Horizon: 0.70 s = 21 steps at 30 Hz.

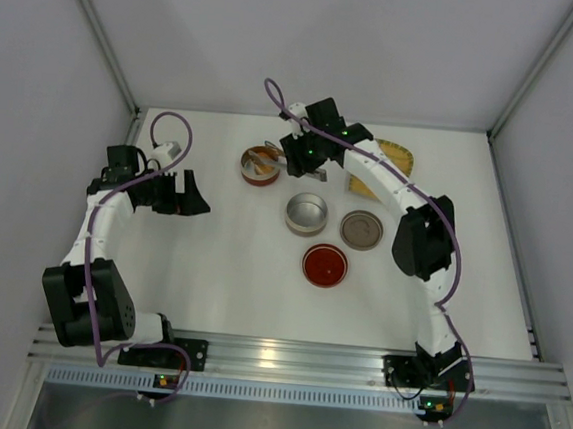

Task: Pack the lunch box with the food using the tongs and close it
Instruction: Pick up the fake food from the plate.

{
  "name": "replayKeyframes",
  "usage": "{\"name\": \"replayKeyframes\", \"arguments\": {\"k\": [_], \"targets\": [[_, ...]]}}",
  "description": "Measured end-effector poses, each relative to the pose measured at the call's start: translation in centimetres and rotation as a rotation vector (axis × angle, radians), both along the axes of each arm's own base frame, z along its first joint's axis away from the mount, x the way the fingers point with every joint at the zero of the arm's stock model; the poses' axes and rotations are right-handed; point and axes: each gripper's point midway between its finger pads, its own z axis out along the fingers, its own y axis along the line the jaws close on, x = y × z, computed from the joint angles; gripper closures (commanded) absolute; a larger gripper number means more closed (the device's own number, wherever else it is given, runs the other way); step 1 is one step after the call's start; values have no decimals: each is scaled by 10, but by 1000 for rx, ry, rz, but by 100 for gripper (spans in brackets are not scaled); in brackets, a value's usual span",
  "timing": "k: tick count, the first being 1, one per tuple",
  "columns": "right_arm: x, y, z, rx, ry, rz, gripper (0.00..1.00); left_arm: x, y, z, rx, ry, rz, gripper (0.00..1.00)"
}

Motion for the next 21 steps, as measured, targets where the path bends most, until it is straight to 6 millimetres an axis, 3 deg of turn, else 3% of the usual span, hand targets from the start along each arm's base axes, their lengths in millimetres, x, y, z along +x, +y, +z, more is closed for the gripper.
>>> {"name": "replayKeyframes", "arguments": {"k": [5, 9, 13, 17, 19, 21], "targets": [[-1, -3, 7, 12, -1, -19, 54, -1, -1, 0, 2, -6, -12, 2], [-9, -26, 26, 30, -1, -58, 55, -2, 0, 5, 25, -39, -30, 2], [-8, -83, 58, 48, -37, -136, 55, -5, 2, 20, 69, -115, -54, 2], [9, -168, 92, 41, -112, -232, 55, -12, 1, 25, 99, -140, -104, 2], [15, -212, 98, 8, -140, -274, 56, -16, 0, 23, 105, -137, -127, 2], [12, -247, 91, -40, -129, -294, 56, -19, -1, 22, 106, -133, -147, 2]]}}
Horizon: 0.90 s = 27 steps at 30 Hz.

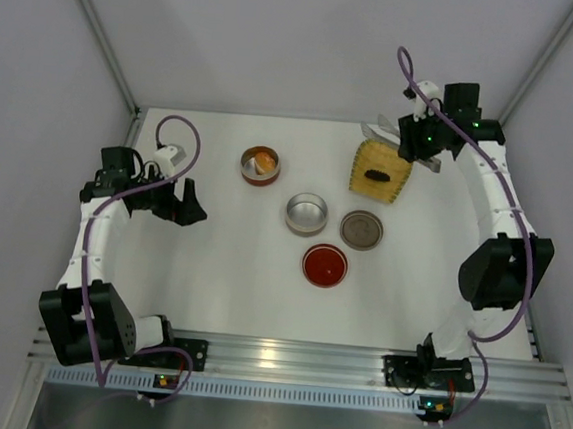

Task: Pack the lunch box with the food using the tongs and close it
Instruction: Pick up the fake food from the plate.

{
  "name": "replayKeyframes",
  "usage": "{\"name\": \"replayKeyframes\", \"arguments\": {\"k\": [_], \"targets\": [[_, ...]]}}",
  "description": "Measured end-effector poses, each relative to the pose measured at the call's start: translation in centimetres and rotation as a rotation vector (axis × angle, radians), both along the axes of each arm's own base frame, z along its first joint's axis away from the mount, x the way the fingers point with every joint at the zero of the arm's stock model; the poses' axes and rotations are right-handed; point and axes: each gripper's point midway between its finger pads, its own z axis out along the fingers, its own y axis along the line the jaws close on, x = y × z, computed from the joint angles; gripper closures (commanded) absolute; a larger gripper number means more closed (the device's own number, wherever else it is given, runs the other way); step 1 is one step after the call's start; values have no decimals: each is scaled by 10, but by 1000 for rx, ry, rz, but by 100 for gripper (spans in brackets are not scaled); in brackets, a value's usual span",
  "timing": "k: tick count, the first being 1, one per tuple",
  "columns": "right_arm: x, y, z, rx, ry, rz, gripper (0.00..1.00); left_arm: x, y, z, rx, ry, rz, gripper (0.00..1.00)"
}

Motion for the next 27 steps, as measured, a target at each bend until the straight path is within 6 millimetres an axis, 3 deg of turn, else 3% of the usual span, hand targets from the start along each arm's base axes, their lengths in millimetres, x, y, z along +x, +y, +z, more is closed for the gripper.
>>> {"name": "replayKeyframes", "arguments": {"k": [3, 9, 20, 27], "targets": [[-13, -27, -21, -65, 65, 30, 55, -4, -2, -1, 1, 5, -22, 2], [-41, -40, -54, -141, 186, 173, 56, -7, -6, 2, -14, 4, -55, 2], [-38, -84, -89, -201, 256, 221, 56, -6, -6, 6, -15, 6, -64, 2], [-35, -87, -98, -205, 265, 252, 56, -3, -5, 5, -15, 13, -62, 2]]}}
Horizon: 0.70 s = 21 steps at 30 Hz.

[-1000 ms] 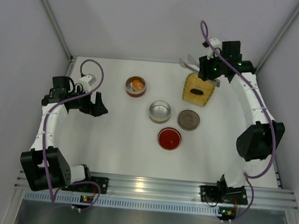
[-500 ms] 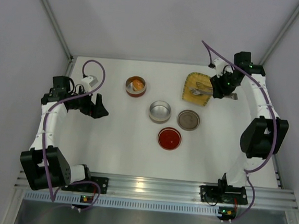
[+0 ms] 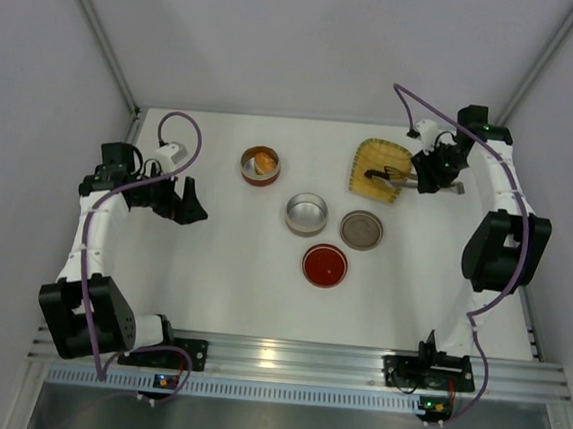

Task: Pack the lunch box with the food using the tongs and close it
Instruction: Pick up the fake food from the plate.

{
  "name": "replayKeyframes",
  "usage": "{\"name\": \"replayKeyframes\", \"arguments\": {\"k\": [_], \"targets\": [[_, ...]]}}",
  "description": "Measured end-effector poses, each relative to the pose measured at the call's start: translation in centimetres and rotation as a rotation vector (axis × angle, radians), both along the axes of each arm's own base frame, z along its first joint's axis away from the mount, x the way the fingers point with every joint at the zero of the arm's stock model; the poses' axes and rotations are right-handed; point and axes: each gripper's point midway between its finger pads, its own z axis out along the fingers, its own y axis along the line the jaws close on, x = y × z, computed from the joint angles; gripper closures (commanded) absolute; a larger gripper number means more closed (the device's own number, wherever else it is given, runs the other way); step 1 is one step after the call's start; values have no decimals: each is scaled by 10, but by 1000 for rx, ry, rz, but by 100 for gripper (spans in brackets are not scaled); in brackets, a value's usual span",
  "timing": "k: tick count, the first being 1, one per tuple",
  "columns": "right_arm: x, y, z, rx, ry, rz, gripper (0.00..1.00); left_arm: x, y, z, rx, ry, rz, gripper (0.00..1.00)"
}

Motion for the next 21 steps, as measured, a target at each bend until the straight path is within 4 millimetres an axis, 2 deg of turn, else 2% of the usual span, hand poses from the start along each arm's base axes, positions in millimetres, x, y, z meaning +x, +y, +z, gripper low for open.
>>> {"name": "replayKeyframes", "arguments": {"k": [12, 21], "targets": [[20, 1, -12, 12, 6, 13, 56, 5, 3, -3, 1, 27, 22, 2], [22, 3, -13, 22, 3, 16, 56, 6, 4, -4, 3, 31, 25, 2]]}}
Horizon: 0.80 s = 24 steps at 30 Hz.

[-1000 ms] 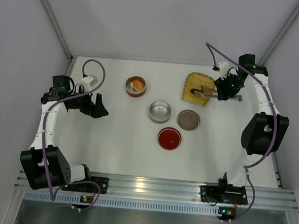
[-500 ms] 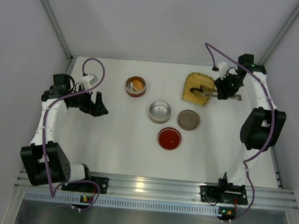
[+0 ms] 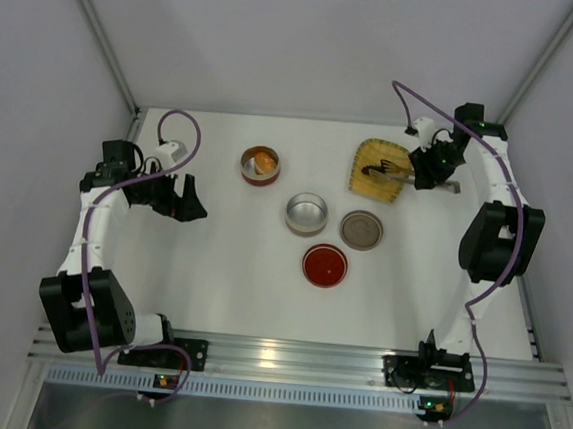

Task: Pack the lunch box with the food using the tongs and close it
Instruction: Pick up the fake food from the plate.

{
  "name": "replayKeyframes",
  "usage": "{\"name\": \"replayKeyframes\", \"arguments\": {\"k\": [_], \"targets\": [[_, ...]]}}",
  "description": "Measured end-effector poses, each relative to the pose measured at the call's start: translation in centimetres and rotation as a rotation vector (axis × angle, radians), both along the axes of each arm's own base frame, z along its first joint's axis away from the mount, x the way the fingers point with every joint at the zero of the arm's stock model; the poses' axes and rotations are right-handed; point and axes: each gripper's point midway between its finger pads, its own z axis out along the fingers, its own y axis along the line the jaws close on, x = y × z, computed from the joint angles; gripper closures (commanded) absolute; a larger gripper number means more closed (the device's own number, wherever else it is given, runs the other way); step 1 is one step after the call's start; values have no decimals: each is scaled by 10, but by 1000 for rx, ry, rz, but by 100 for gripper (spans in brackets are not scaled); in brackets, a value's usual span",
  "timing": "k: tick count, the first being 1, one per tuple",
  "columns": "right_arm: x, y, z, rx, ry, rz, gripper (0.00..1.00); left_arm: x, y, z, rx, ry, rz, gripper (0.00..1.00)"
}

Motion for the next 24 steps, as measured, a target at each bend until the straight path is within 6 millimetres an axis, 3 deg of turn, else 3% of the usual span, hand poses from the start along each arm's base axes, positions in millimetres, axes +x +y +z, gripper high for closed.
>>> {"name": "replayKeyframes", "arguments": {"k": [24], "targets": [[7, 7, 25, 29, -87, 46, 54, 2, 2, -6, 5, 25, 13, 2]]}}
